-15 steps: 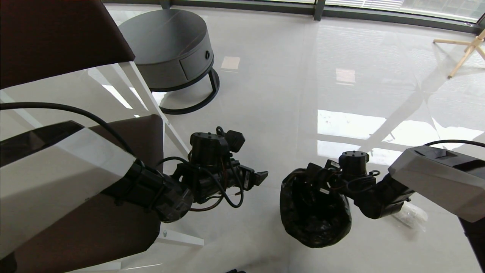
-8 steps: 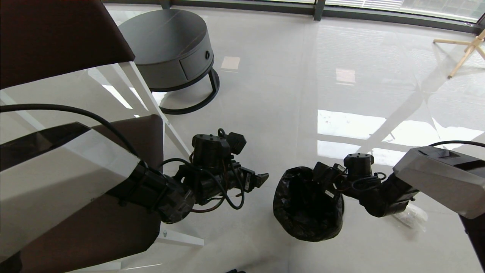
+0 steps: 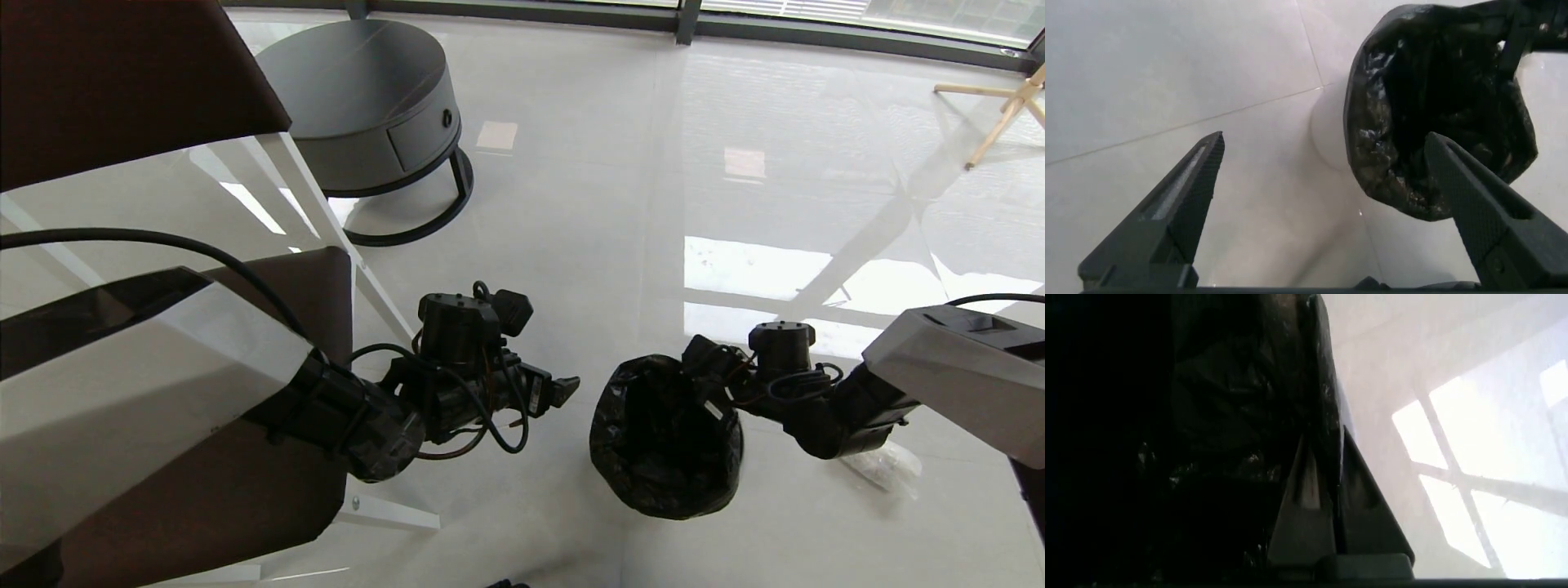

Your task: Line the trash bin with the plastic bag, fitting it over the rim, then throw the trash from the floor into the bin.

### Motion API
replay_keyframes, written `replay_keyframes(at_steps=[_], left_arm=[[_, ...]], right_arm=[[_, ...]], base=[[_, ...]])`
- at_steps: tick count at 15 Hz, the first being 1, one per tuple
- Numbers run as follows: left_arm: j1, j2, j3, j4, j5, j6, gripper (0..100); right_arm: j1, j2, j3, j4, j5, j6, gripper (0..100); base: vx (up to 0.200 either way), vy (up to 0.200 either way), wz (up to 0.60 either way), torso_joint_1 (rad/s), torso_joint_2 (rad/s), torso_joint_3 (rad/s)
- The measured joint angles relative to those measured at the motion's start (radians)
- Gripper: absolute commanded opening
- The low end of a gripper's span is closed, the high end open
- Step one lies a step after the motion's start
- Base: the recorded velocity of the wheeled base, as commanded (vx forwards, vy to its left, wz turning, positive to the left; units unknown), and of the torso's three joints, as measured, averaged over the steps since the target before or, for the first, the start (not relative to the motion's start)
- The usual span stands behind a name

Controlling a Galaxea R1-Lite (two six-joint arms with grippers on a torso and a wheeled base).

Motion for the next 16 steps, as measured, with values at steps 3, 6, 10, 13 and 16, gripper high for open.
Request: replay_keyframes(at_steps=[3,6,10,13,16], left_arm=[[0.000,0.008,0.001,-0.033,0.001,0.004,100],[-0.001,0.017,0.004,-0.043,0.001,0.007,100],[-0.003,0.025,0.005,-0.043,0.001,0.011,100],[-0.004,0.027,0.005,-0.043,0.002,0.012,100],[-0.006,0.030,0.005,-0.044,0.002,0.013,100]], right_arm=[[-0.026,-0.009,-0.031,0.095,0.000,0.140,0],[-0.044,-0.046,-0.102,0.290,0.058,0.274,0],[-0.054,-0.106,-0.183,0.445,0.139,0.427,0],[-0.093,-0.113,-0.201,0.479,0.173,0.463,0],[-0.116,-0.104,-0.201,0.481,0.181,0.471,0]], base=[[0.000,0.000,0.00,0.000,0.00,0.000],[0.000,0.000,0.00,0.000,0.00,0.000],[0.000,0.000,0.00,0.000,0.00,0.000],[0.000,0.000,0.00,0.000,0.00,0.000],[0.000,0.000,0.00,0.000,0.00,0.000]])
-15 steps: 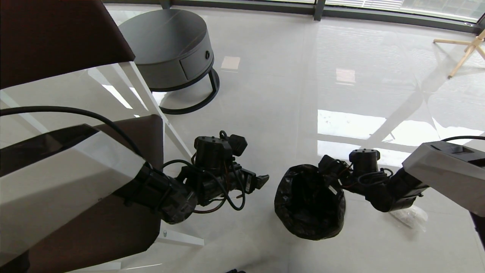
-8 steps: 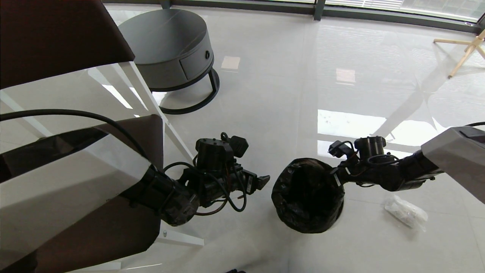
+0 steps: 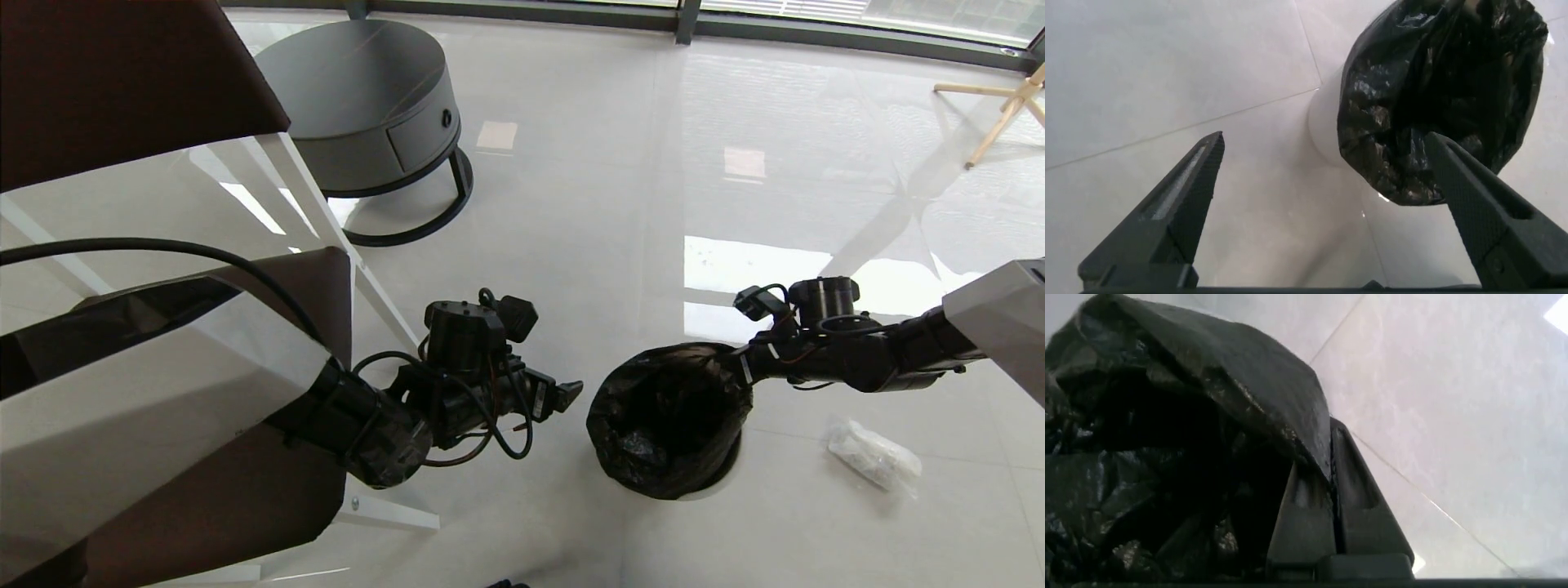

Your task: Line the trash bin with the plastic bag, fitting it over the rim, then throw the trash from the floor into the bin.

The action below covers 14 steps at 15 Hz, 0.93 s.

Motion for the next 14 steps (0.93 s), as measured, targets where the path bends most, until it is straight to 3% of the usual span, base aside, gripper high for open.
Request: replay_keyframes(at_steps=[4,14], left_arm=[[-0.001,0.012,0.001,-0.003,0.000,0.001,100],[-0.007,0.035,0.001,-0.007,0.000,0.023,100]], right_arm=[[-0.020,0.045,-0.019,-0.003,0.027,0.002,0],[-0.050,0.134,-0.215,0.074,0.106,0.089,0]], base=[[0.000,0.000,0.00,0.000,0.00,0.000],[0.000,0.000,0.00,0.000,0.00,0.000]])
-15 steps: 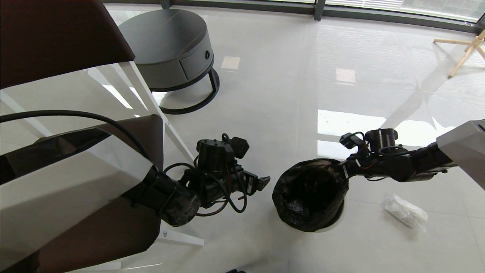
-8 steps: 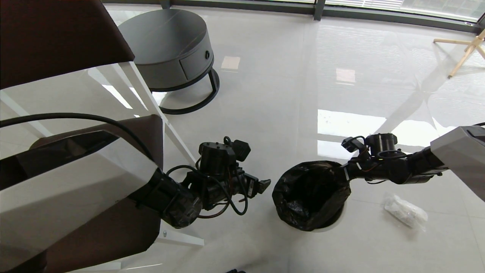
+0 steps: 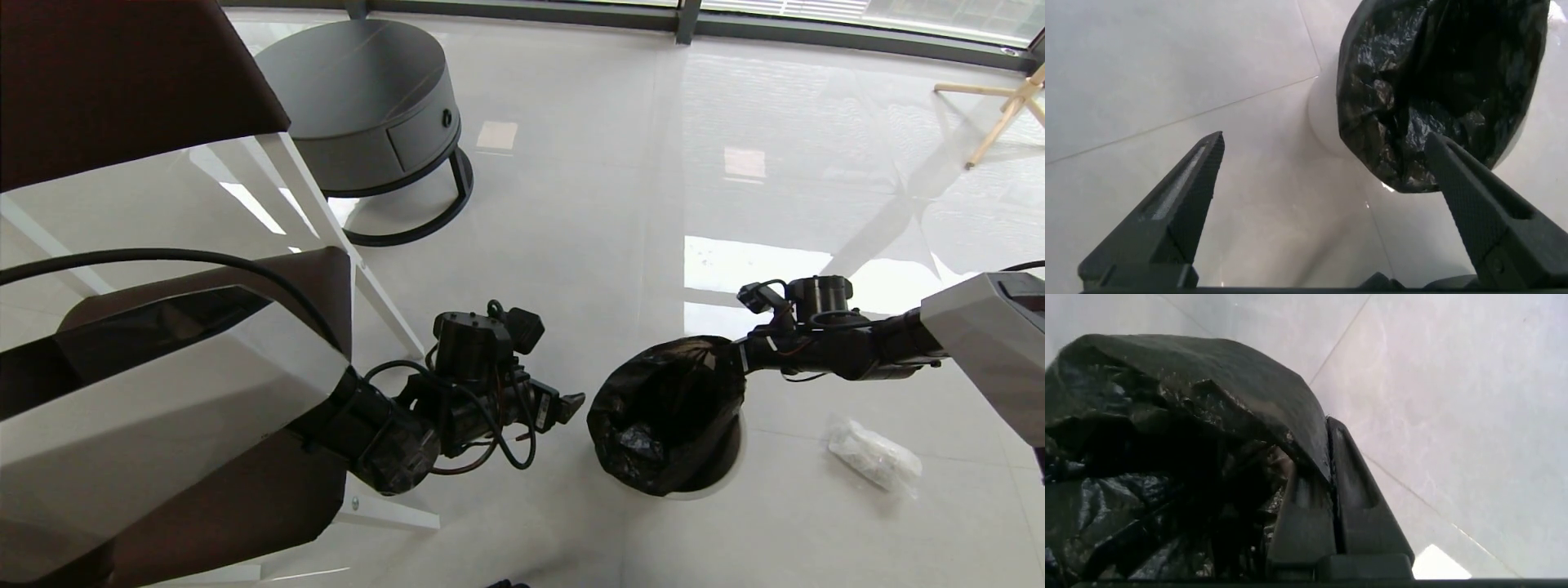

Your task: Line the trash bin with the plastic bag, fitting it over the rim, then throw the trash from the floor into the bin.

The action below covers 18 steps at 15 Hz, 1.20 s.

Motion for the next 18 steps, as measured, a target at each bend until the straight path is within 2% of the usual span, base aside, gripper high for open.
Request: replay_keyframes(at_steps=[6,10,14,17,18], left_arm=[[-0.001,0.008,0.000,0.000,0.001,0.000,100],[-0.003,0.009,0.000,0.000,0.003,0.000,100],[-0.003,0.009,0.001,0.000,0.004,0.000,100],[-0.002,0.008,0.002,-0.001,0.004,0.000,100],[-0.002,0.008,0.001,-0.008,0.004,0.000,100]], right_arm=[[-0.030,0.076,-0.052,0.018,0.010,0.002,0],[-0.036,0.088,-0.031,0.037,0.037,-0.002,0],[-0.037,0.038,0.090,0.025,0.039,-0.033,0],[-0.036,-0.051,0.222,0.018,0.034,-0.038,0],[-0.036,-0.076,0.259,0.003,0.026,-0.038,100]], base=[[0.000,0.000,0.00,0.000,0.00,0.000],[0.000,0.000,0.00,0.000,0.00,0.000],[0.000,0.000,0.00,0.000,0.00,0.000],[0.000,0.000,0.00,0.000,0.00,0.000],[0.000,0.000,0.00,0.000,0.00,0.000]])
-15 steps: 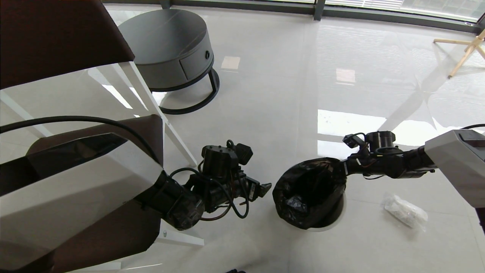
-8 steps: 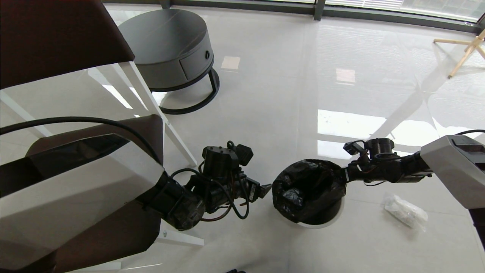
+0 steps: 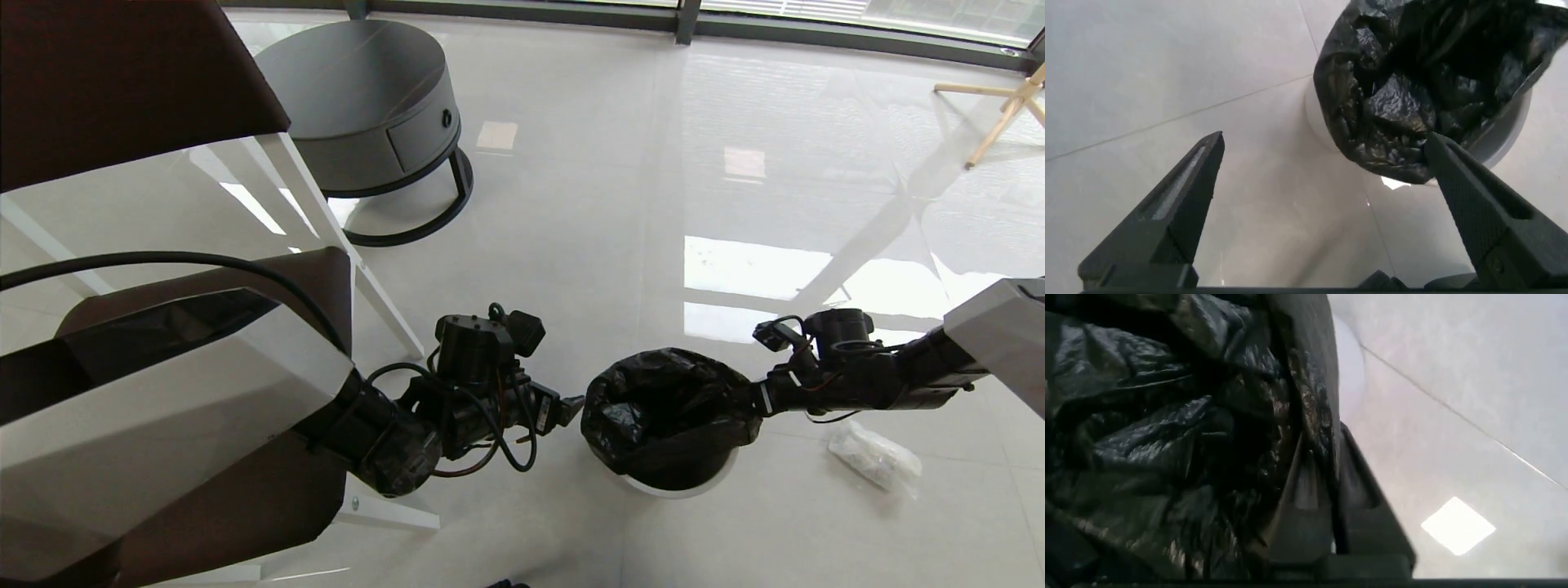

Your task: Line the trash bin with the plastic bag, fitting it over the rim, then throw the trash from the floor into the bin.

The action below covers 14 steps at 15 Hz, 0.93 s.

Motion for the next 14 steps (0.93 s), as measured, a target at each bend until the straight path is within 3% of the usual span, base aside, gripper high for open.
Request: replay_keyframes(at_steps=[8,12,14], left_arm=[[-0.001,-0.004,0.000,-0.017,0.002,0.000,100],[-0.002,-0.016,0.015,-0.020,0.001,0.000,100],[-0.002,-0.030,0.024,-0.020,0.001,-0.001,100]], right_arm=[[-0.024,-0.053,0.166,-0.217,-0.038,-0.030,100],[-0.031,-0.135,0.220,-0.221,-0.029,-0.031,100],[-0.005,-0.223,0.313,-0.225,-0.011,-0.100,100]], base=[[0.000,0.000,0.00,0.000,0.00,0.000],[0.000,0.000,0.00,0.000,0.00,0.000],[0.000,0.000,0.00,0.000,0.00,0.000]])
